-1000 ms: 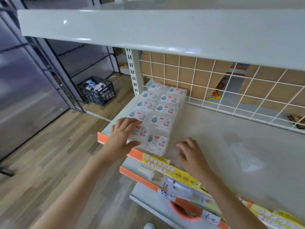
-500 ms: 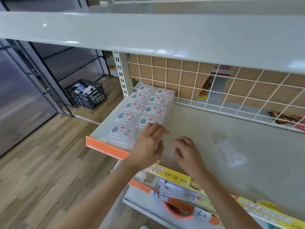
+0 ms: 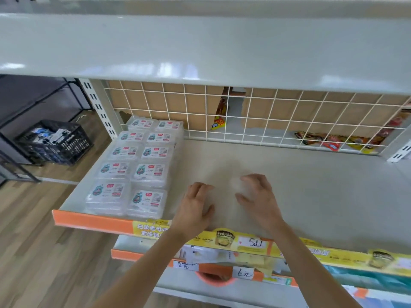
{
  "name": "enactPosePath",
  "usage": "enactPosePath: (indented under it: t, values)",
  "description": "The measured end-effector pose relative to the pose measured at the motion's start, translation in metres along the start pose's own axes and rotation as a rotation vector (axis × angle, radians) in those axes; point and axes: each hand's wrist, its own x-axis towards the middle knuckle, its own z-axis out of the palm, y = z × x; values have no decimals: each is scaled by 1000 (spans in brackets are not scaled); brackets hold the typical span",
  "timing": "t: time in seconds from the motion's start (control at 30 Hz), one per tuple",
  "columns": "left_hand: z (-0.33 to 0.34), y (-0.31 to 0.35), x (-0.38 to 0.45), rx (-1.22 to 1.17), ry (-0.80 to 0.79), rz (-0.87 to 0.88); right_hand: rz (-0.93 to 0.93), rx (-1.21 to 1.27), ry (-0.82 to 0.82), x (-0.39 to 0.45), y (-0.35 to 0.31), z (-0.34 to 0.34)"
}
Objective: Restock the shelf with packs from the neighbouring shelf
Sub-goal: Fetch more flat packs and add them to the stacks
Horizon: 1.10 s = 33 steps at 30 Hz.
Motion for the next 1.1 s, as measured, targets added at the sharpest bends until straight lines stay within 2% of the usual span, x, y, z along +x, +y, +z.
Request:
enactPosePath:
  t: [0.1, 0.17, 0.27, 0.4, 0.57, 0.63, 0.73, 0.83, 0.97, 1.03, 1.1]
  values:
    - [-2, 3, -2, -51, -16, 38, 15, 405, -153, -9, -23, 3]
    - [-3, 3, -3, -61, -46, 67, 41, 478, -157, -14, -28, 12]
    - [-3, 3, -3, -73, -92, 45, 84, 514, -65, -13, -28, 16]
    - [-1, 2, -3, -82, -76, 62, 12, 306, 45, -11, -18, 22]
    - [3, -4, 0, 47, -72, 104, -117, 126, -49, -16, -20, 26]
    - [2, -1, 2, 94, -56, 40, -109, 102, -63, -17, -20, 25]
    - [-1, 7, 4, 225, -31, -149, -18, 127, 10, -16, -22, 24]
    - [-1, 10, 2, 319, -105, -239, 12, 157, 4, -15, -26, 25]
    - [-8, 8, -5, 295, -202, -84, -51, 66, -64, -12, -25, 25]
    - [-15, 7, -7, 334, -224, 27, -95, -139, -124, -12, -26, 23]
    - [-26, 7, -4, 302, -179, 85, -111, -297, -182, -12, -28, 21]
